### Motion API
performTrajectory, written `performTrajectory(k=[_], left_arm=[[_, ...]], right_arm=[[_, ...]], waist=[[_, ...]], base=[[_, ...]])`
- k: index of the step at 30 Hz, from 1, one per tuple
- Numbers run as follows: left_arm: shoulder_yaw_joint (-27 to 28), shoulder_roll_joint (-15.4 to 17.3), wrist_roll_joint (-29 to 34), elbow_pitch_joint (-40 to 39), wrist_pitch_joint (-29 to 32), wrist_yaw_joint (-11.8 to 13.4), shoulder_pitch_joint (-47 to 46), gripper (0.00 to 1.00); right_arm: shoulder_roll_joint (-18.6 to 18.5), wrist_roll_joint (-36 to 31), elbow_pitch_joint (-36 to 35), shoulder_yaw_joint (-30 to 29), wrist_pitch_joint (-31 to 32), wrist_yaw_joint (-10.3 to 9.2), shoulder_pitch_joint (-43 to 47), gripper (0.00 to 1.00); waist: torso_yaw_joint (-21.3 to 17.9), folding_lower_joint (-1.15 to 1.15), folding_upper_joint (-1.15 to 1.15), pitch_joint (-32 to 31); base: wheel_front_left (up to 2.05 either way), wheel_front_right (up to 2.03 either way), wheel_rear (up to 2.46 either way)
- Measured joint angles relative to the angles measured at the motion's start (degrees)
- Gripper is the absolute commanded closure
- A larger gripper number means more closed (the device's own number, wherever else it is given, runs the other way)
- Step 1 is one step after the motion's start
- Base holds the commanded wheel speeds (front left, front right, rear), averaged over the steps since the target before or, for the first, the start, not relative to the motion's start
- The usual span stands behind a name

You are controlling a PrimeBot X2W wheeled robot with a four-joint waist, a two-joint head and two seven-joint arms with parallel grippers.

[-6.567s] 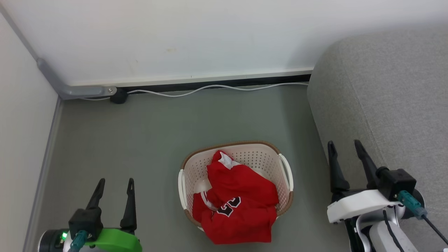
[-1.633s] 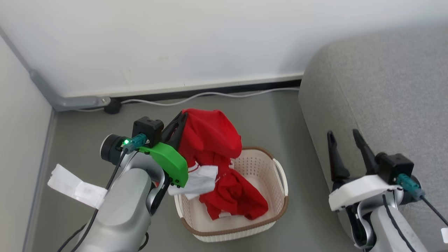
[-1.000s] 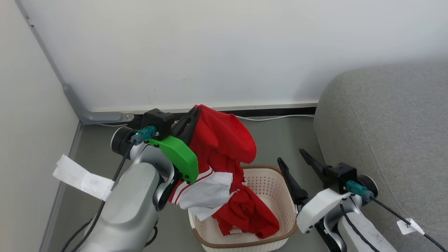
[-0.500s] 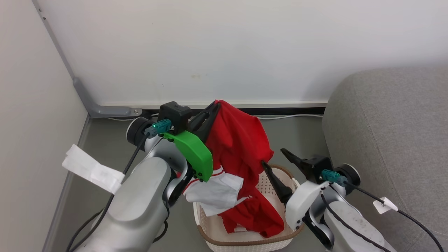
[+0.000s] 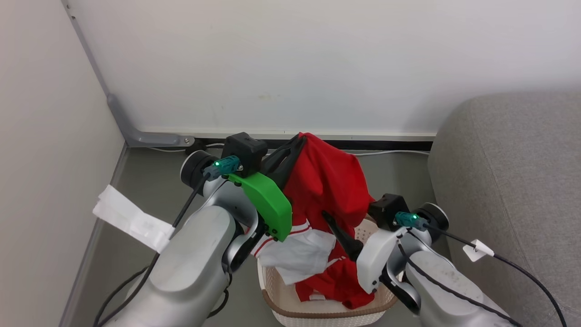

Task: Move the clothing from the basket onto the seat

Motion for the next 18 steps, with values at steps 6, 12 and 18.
performTrajectory(k=[6, 12, 18], left_arm=[[-0.5, 0.0, -1.7, -1.2, 0.3, 0.8, 0.0, 1.00], [-0.1, 0.0, -1.8, -1.1, 0.6, 2.2, 0.1, 1.00], [1.7, 0.3, -2.1, -0.5, 0.5, 3.6, 1.1, 1.00]], right_arm=[[0.0, 0.0, 1.6, -0.2, -0.6, -0.02, -2.4, 1.00], [0.0, 1.8, 2.1, -0.1, -1.4, -0.03, -3.4, 1.00], [0.0, 4.1, 1.8, -1.8, -2.1, -0.20, -4.5, 1.00]], waist=[[0.4, 0.00, 0.00, 0.2], [0.3, 0.00, 0.00, 0.4], [-1.1, 0.00, 0.00, 0.8]], base=[[0.00, 0.00, 0.00], [0.00, 0.00, 0.00], [0.00, 0.00, 0.00]])
